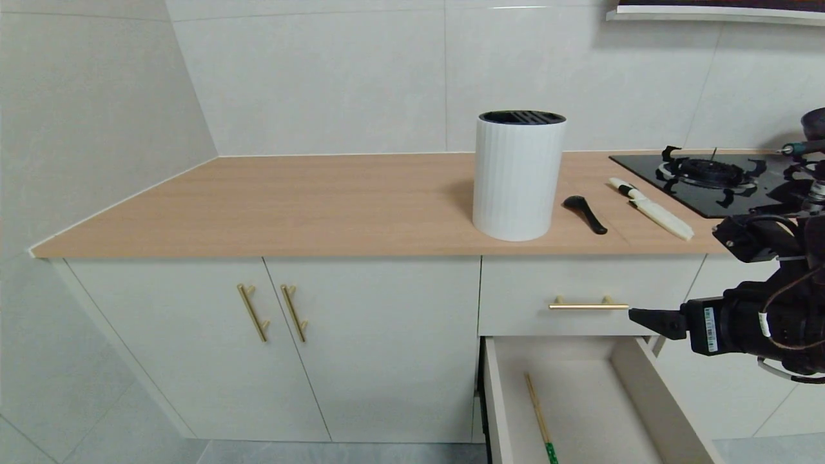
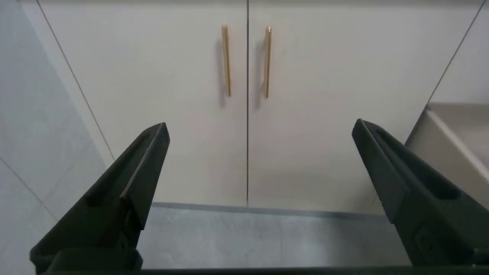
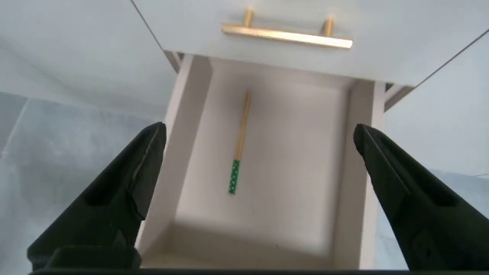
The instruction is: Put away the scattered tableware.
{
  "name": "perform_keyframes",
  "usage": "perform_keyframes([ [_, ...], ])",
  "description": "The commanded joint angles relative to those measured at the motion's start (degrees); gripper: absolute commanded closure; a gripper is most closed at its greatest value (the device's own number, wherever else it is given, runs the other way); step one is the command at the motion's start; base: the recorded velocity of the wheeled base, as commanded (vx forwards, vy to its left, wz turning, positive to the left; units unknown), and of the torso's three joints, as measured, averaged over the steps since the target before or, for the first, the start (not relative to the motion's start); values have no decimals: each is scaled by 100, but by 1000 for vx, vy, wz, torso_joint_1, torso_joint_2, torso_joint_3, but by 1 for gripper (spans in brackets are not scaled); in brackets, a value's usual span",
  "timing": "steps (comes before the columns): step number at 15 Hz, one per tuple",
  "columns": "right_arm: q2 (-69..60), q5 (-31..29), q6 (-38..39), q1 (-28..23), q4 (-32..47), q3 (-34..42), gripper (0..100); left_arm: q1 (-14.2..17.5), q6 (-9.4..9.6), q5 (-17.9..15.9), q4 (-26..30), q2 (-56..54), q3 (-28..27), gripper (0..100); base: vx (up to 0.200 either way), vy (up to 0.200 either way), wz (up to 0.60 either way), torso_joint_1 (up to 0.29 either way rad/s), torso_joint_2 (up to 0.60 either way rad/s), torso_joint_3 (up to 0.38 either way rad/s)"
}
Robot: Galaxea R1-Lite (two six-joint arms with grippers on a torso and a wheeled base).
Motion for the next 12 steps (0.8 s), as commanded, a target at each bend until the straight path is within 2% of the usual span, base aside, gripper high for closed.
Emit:
perform_keyframes([
  [1,37,3,-20,2,-2,10,0,1,-2,1,0,2,0,0,0,0,0,203,-476,-276],
  [7,169,38,-204,11,-72,62,0,1,-2,1,-9,2,0,0,0,0,0,198,-467,-262],
  [9,406,29,-231,11,-309,-219,0,1,-2,1,0,2,0,0,0,0,0,66,-142,-78],
  [12,1267,-23,-240,-33,-406,-1142,0,1,-2,1,0,2,0,0,0,0,0,11,-20,-11],
])
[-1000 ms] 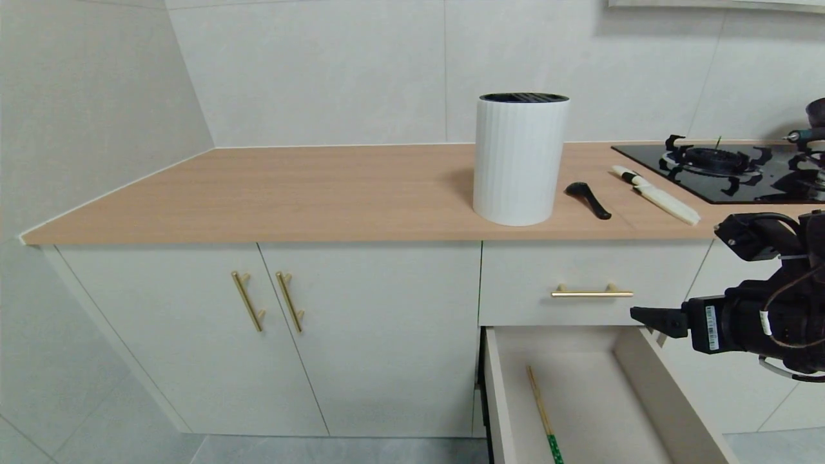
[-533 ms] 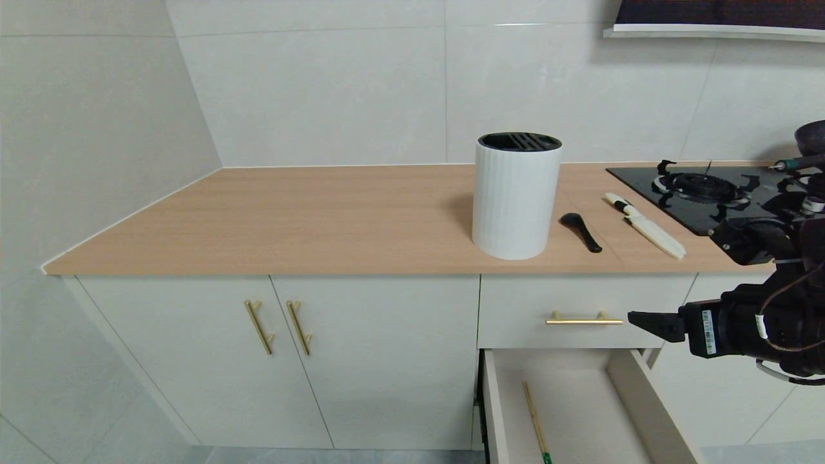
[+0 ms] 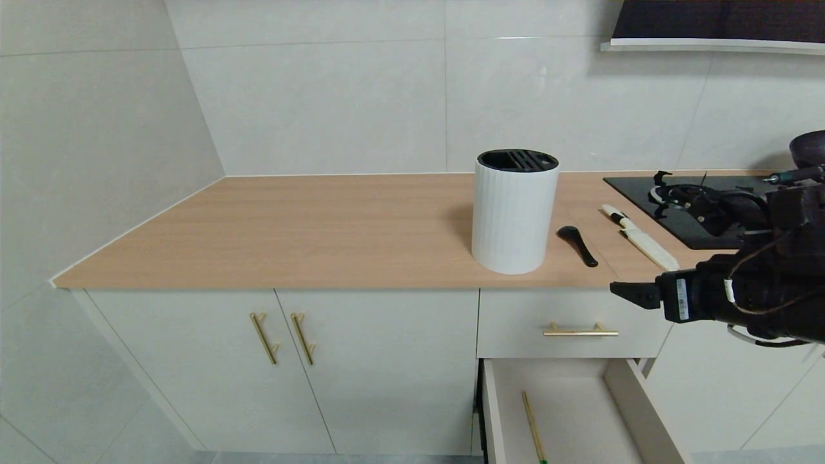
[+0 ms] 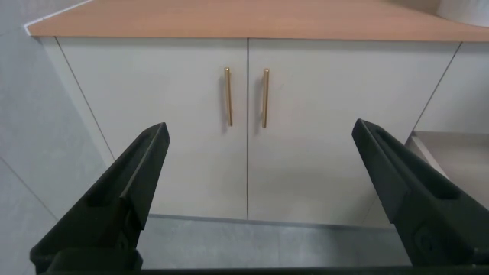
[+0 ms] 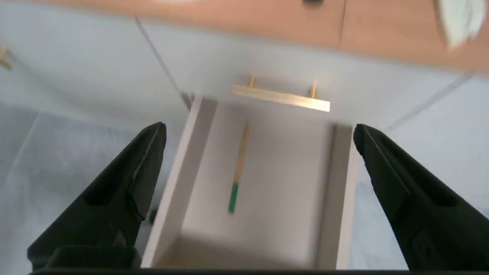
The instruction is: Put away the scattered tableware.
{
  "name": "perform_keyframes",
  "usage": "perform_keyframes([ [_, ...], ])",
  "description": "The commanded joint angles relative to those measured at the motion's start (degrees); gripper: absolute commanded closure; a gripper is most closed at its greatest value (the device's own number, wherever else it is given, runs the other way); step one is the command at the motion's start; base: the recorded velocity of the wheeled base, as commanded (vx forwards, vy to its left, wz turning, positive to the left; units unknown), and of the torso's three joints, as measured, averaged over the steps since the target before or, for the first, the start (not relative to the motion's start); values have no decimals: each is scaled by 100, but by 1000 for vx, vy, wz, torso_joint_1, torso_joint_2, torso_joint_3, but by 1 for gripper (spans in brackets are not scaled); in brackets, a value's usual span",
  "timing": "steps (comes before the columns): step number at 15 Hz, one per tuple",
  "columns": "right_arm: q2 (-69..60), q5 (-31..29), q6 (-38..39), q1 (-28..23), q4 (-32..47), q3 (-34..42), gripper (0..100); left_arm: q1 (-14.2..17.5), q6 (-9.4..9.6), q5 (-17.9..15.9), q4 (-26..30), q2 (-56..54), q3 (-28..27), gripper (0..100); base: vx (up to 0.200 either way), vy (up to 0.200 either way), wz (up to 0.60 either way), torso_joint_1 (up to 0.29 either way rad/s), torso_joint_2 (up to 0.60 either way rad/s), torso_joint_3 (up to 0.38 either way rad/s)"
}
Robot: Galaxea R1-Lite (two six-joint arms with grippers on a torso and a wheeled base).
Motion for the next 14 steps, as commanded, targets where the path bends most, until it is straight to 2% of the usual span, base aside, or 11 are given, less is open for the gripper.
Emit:
perform_keyframes([
  [1,992,-15,-27,-92,-3,-963,0,1,-2,1,0,2,0,0,0,0,0,0,0,0],
  [3,1625,-24,-247,-180,6,-1622,0,1,-2,1,0,2,0,0,0,0,0,0,0,0],
  [6,2636,-384,-220,-320,-38,-2413,0,1,-2,1,0,2,0,0,0,0,0,0,0,0],
  [8,3180,-419,-185,-355,-179,-2650,0,1,-2,1,0,2,0,0,0,0,0,0,0,0],
  [11,3805,-498,-141,-399,-899,-2817,0,1,-2,1,0,2,0,0,0,0,0,0,0,0],
  [14,4086,-621,-106,-531,-1049,-3072,0,1,-2,1,0,2,0,0,0,0,0,0,0,0],
])
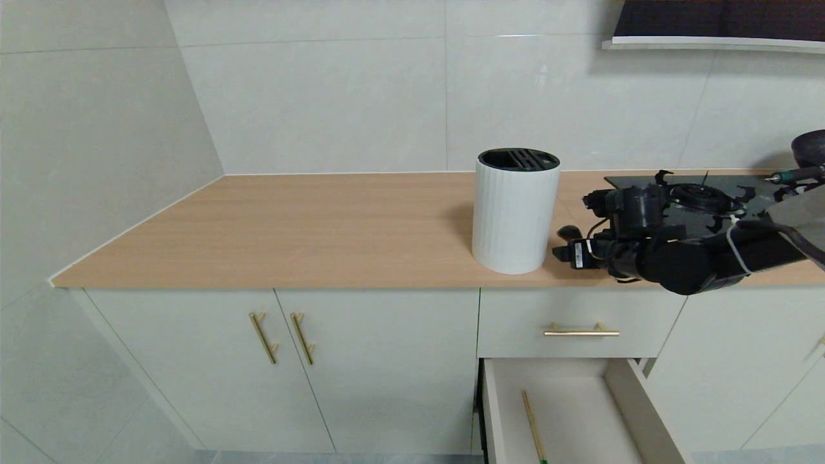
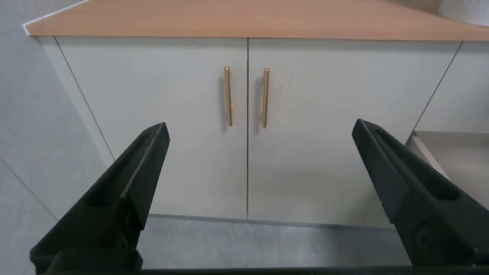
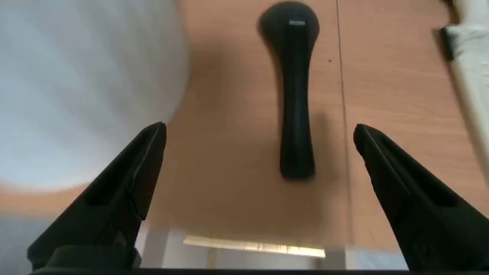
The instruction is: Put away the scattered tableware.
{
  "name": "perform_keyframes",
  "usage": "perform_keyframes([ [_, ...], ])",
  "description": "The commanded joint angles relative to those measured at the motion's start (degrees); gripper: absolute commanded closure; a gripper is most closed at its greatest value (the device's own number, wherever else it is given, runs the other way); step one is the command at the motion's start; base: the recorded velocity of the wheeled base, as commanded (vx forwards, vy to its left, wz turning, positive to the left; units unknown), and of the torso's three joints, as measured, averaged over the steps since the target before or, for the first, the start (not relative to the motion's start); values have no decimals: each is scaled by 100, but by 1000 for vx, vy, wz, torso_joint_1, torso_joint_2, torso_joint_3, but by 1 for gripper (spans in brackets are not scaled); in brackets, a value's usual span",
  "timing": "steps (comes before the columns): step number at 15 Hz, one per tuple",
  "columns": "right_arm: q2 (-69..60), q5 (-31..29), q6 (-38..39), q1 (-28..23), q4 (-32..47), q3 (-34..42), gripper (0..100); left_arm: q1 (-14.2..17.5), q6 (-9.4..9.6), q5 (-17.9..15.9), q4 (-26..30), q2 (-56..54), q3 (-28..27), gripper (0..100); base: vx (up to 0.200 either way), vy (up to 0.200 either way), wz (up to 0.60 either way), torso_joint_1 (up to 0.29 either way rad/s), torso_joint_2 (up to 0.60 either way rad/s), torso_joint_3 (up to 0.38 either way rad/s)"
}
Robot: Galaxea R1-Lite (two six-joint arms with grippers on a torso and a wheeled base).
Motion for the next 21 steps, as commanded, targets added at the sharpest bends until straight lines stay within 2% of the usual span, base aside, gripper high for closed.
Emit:
perform_keyframes([
  [1,348,-13,17,-92,-8,-160,0,-1,-2,4,-9,2,0,0,0,0,0,0,0,0],
  [7,462,-13,70,-119,-8,-301,0,-1,-2,4,0,2,0,0,0,0,0,0,0,0],
  [8,462,-13,96,-119,1,-301,100,-1,-2,4,0,2,0,0,0,0,0,0,0,0],
  [16,313,-13,140,-136,36,-204,100,-1,-2,4,0,2,0,0,0,0,0,0,0,0],
  [18,-30,-13,272,-136,45,130,100,-1,-2,4,0,2,0,0,0,0,0,0,0,0],
  [21,-1322,49,290,-110,27,1448,100,-1,-2,4,-9,2,0,0,0,0,0,0,0,0],
])
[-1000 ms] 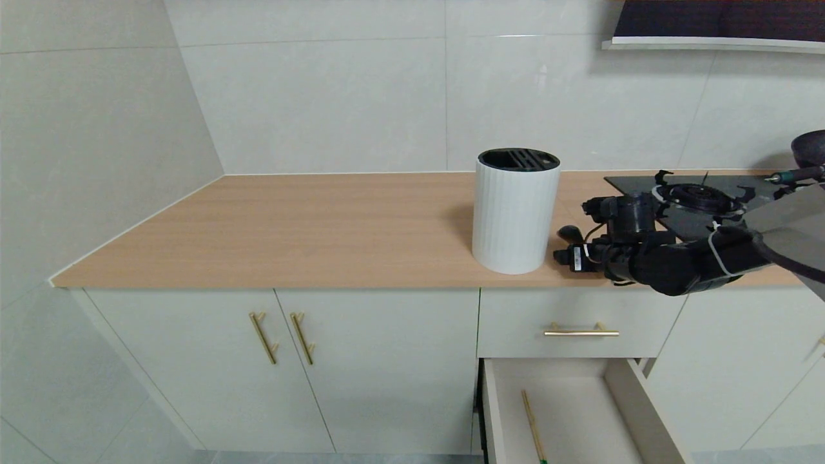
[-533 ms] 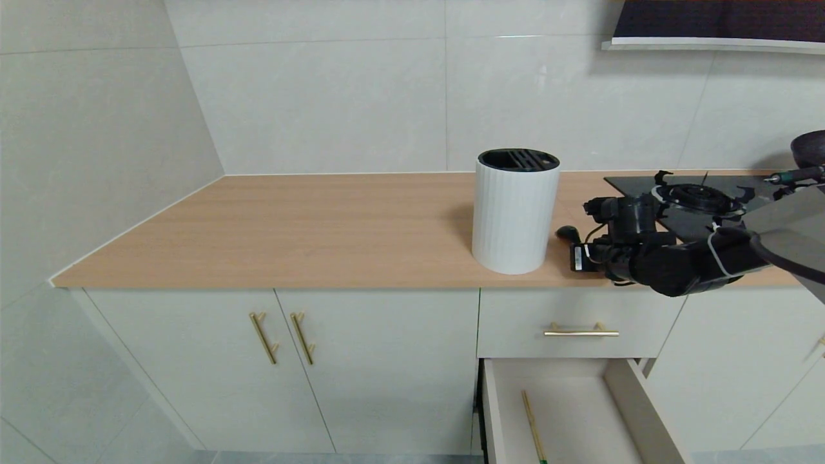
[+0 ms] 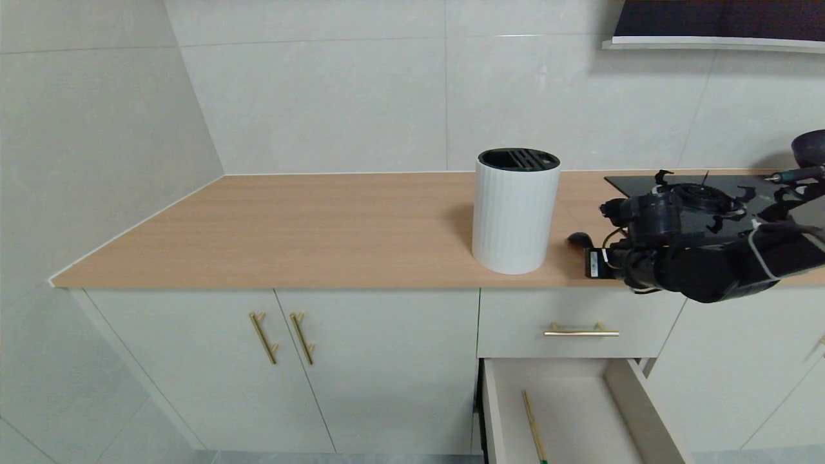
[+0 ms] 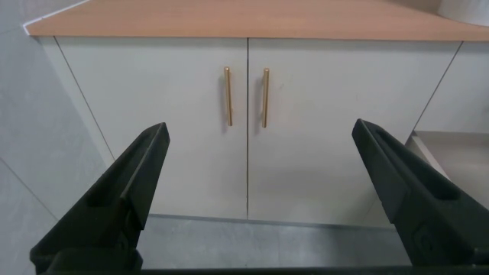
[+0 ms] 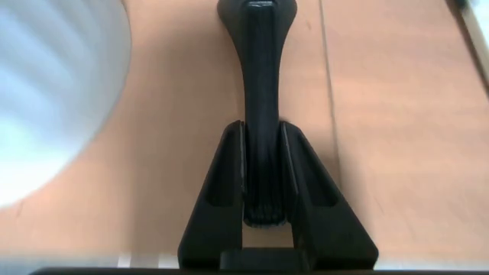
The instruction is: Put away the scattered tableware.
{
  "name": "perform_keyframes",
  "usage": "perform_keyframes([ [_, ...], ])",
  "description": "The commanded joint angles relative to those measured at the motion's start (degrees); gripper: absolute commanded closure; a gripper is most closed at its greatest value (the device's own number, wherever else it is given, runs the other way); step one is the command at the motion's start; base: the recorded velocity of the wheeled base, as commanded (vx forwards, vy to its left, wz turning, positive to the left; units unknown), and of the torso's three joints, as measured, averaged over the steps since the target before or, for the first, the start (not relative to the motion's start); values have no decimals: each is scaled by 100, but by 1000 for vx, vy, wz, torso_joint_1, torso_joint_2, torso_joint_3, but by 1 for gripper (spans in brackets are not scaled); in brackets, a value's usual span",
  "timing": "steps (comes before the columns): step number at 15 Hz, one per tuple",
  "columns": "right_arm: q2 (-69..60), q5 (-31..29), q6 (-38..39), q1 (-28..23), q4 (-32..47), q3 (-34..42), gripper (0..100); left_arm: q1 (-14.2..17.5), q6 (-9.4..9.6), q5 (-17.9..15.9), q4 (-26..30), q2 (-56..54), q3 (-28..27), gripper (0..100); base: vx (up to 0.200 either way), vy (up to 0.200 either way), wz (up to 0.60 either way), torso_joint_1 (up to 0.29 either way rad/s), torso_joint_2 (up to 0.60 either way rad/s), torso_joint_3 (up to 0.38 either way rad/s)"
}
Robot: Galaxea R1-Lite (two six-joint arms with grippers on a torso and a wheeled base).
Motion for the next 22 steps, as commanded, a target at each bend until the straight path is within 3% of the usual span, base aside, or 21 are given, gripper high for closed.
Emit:
perform_keyframes([
  [1,-1264,75,2,23,-56,1182,100,1,-2,1,0,2,0,0,0,0,0,0,0,0],
  [4,-2319,453,-25,49,-56,2307,100,1,-2,1,0,2,0,0,0,0,0,0,0,0],
  [10,-3540,400,-183,454,-56,3704,100,1,-2,1,-9,2,0,0,0,0,0,0,0,0],
  [14,-3602,444,-376,489,-65,3977,100,1,-2,1,0,2,0,0,0,0,0,-65,146,89],
  [22,-3268,479,-403,550,-65,4038,100,1,-2,1,0,2,0,0,0,0,0,-189,466,273],
])
